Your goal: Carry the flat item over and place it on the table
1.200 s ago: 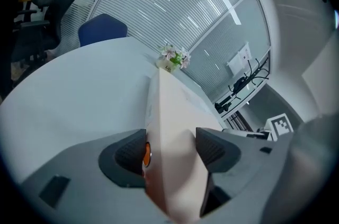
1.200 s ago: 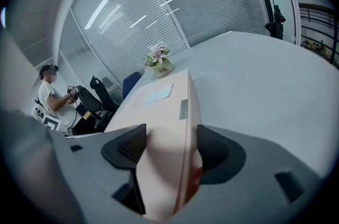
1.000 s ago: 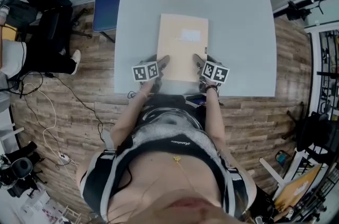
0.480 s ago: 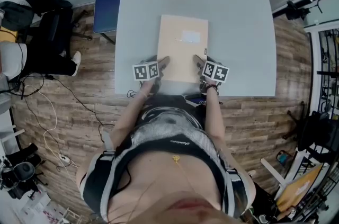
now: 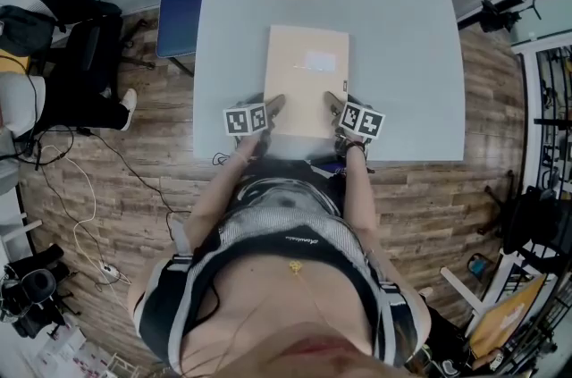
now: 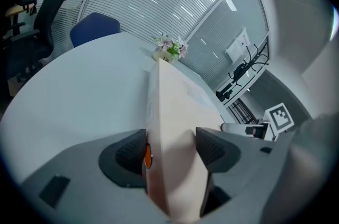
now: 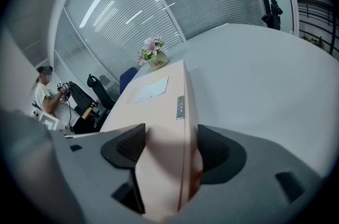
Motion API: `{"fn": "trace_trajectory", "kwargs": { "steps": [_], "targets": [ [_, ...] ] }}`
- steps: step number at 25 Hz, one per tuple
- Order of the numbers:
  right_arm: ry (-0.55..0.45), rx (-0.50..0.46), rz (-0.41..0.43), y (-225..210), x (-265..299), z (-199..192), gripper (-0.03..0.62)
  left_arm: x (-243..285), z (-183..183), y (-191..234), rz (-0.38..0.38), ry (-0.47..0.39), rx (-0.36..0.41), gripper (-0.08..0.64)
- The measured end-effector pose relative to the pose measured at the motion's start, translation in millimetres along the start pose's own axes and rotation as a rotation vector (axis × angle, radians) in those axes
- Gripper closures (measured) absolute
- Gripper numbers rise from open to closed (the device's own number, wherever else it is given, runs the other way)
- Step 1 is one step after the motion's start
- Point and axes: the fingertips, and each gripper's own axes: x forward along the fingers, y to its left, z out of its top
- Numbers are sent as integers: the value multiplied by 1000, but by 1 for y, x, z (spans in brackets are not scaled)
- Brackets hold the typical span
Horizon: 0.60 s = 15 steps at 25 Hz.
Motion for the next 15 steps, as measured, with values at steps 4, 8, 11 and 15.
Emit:
{"fn": "trace_trajectory", "kwargs": {
  "steps": [4, 8, 11, 15],
  "targets": [
    [-5, 10, 11, 0, 0, -1, 284, 0, 0, 0, -2, 5, 6, 273],
    [-3, 15, 20, -1, 0, 0, 284, 0, 0, -1, 1, 6, 8, 273],
    [0, 21, 26, -1, 1, 0, 282, 1, 1, 0, 0, 1, 7, 273],
    [-1, 30, 31, -2, 2, -1, 281, 2, -1, 0, -2, -1, 1, 273]
  ]
}}
